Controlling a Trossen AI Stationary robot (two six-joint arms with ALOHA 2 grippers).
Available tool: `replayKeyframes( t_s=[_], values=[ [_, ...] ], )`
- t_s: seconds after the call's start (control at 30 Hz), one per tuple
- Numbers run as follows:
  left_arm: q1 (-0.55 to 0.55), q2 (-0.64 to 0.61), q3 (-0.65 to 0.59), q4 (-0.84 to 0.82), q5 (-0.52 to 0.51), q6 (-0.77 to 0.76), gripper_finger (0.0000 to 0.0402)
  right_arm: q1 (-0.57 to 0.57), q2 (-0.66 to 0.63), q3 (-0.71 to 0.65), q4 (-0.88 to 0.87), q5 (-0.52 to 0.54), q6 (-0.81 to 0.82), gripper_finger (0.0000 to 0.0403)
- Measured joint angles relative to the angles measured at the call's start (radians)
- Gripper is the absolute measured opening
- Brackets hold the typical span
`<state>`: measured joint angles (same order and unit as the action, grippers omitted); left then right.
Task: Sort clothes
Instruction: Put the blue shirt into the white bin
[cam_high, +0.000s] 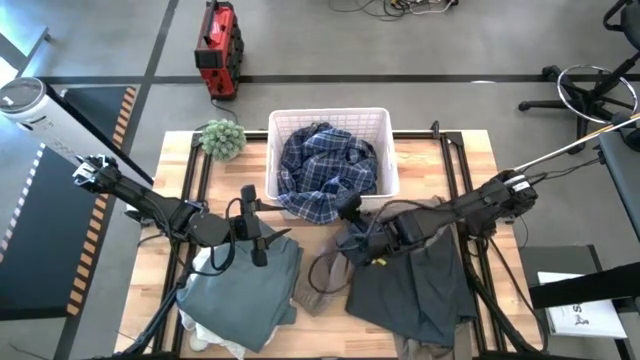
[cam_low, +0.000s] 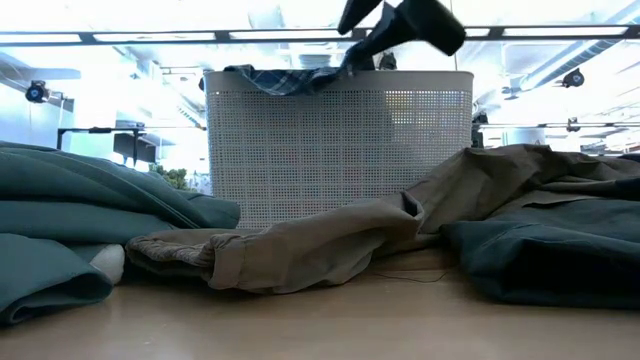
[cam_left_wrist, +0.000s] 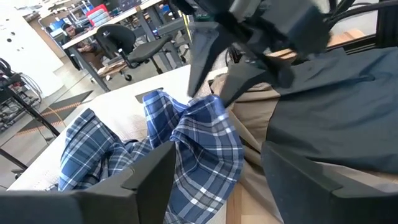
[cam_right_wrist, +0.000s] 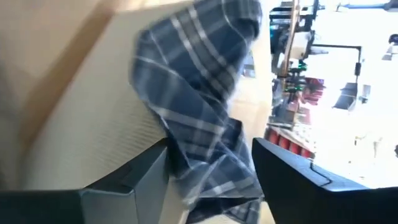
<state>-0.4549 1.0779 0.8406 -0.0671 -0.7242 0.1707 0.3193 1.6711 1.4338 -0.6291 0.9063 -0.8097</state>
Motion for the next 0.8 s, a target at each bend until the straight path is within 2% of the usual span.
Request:
replayKeyframes(
  t_s=[0.13,0.23,0.43,0.8],
  values=[
    [0.0,0.0,0.0,0.0,0.0,0.0,0.0232,-0.045,0.0,0.0,0.004,-0.003,-0.05,0.0176],
    [0.0,0.0,0.0,0.001,0.0,0.0,0.0233,-0.082,0.0,0.0,0.003,-0.053,-0.052,0.0139],
    [0.0,0.0,0.0,0.0,0.0,0.0,0.0224,-0.133,0.0,0.0,0.013,-0.081,-0.069,0.0017],
    [0.0,0.0,0.0,-0.001,0.001,0.0,0.0204,-0.164,-0.001,0.157,0.014,-0.075,-0.058,0.0]
  ],
)
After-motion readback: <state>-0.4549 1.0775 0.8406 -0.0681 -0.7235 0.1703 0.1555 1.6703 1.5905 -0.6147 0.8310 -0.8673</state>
